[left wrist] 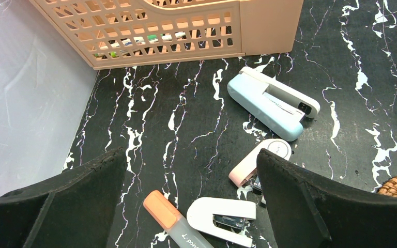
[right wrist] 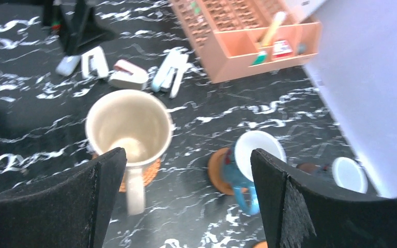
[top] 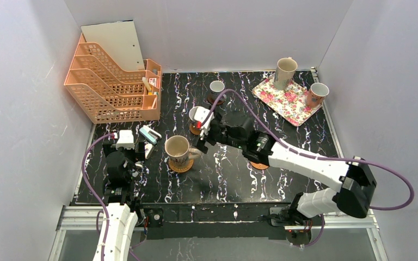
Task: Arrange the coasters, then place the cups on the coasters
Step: Place the cup on the coaster, then move the cup to the tray.
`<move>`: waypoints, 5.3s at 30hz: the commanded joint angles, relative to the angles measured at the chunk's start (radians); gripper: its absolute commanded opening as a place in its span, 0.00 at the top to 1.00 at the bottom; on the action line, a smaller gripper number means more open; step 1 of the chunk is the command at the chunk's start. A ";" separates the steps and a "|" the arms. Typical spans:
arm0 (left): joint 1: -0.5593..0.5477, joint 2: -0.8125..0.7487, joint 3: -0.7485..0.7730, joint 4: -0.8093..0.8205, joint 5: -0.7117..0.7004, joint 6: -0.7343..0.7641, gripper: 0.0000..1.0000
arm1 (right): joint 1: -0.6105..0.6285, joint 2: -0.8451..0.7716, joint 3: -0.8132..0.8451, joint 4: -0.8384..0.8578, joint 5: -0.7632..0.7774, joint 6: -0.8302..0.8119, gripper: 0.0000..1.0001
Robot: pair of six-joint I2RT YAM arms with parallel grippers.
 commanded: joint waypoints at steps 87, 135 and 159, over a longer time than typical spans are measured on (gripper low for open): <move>0.004 -0.198 -0.060 -0.055 0.113 0.040 0.05 | -1.257 0.199 0.039 0.044 0.229 0.245 0.02; 0.005 -0.186 -0.061 -0.046 0.080 0.031 0.04 | -1.199 0.569 0.359 -0.070 0.192 0.076 0.30; 0.005 -0.210 -0.064 -0.054 0.087 0.036 0.04 | -1.200 0.564 0.367 -0.107 0.170 0.018 0.99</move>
